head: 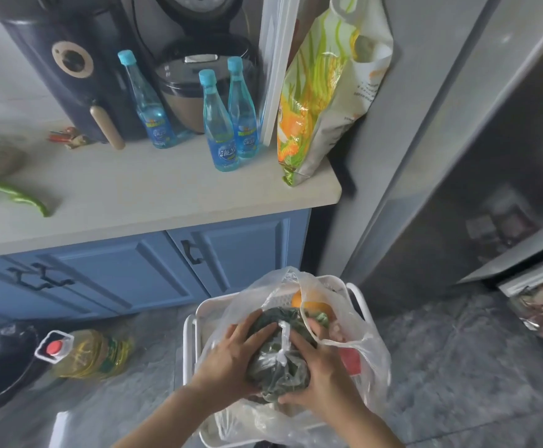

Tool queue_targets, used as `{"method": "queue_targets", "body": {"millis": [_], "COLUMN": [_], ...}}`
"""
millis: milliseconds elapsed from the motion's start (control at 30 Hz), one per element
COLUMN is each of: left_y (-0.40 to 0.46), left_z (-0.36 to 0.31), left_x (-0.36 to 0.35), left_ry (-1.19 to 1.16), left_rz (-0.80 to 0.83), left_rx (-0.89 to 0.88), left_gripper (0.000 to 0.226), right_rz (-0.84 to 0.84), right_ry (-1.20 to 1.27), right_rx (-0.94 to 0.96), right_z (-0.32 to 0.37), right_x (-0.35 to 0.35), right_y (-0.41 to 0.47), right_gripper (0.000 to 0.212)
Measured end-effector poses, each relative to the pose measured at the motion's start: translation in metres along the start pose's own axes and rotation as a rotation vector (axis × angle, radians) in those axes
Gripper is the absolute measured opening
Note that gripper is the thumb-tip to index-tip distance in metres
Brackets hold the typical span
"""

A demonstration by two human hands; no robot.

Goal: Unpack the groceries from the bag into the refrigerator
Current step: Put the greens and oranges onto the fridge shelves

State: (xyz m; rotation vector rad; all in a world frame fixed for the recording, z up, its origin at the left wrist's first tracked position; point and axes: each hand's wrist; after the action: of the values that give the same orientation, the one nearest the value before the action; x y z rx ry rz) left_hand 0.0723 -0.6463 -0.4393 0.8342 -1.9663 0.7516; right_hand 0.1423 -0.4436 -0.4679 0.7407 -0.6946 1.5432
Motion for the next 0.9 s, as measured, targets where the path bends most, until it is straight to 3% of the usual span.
{"method": "queue_targets", "body": {"millis": [200, 333, 433, 533, 633, 767, 833, 900], "left_y": [-0.016, -0.016, -0.006, 0.015, 0.036, 0.037, 0.029, 0.020], "left_z": [-0.028, -0.063, -0.102, -0.150, -0.186, -0.208, -0.218, -0.231], "left_x": [0.076, 0.120, 0.146, 0.164, 0.171, 0.184, 0.201, 0.224], "left_ry": [-0.045, -0.041, -0.062, 0.028, 0.160, 0.220, 0.287, 0.349], "left_rz": [-0.145, -0.204, -0.209, -0.108, 0.103, 0.182, 0.180, 0.198], "left_rx": [-0.095, -0.141, -0.184, -0.208, -0.161, -0.135, -0.118, -0.099], "left_gripper": [0.094, 0.099, 0.088, 0.081, 0.083, 0.081, 0.084, 0.084], "right_rz": [-0.187, -0.298, -0.333, -0.259, -0.114, -0.084, -0.068, -0.050], "right_ry": [0.153, 0.106, 0.177, 0.367, 0.381, 0.468, 0.548, 0.670], "right_rx": [0.123, 0.185, 0.182, 0.082, -0.074, -0.097, -0.052, 0.001], "right_z": [0.049, 0.070, 0.065, 0.051, 0.037, 0.039, 0.054, 0.070], "right_x": [0.053, 0.106, 0.141, 0.179, 0.193, 0.208, 0.220, 0.233], "right_y": [0.010, 0.007, 0.004, -0.008, -0.018, -0.029, -0.033, -0.037], "right_gripper": [0.088, 0.082, 0.080, 0.082, 0.094, 0.097, 0.080, 0.050]}}
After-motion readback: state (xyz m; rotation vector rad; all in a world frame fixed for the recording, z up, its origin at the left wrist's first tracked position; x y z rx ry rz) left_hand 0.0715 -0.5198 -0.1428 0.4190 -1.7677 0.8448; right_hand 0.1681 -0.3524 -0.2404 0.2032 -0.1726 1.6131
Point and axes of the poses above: each hand's wrist, its own y-axis towards the middle knuckle, its own x-axis out of the back of the hand, z = x × y, and after that the axes turned 2 degrees about x, right-handed
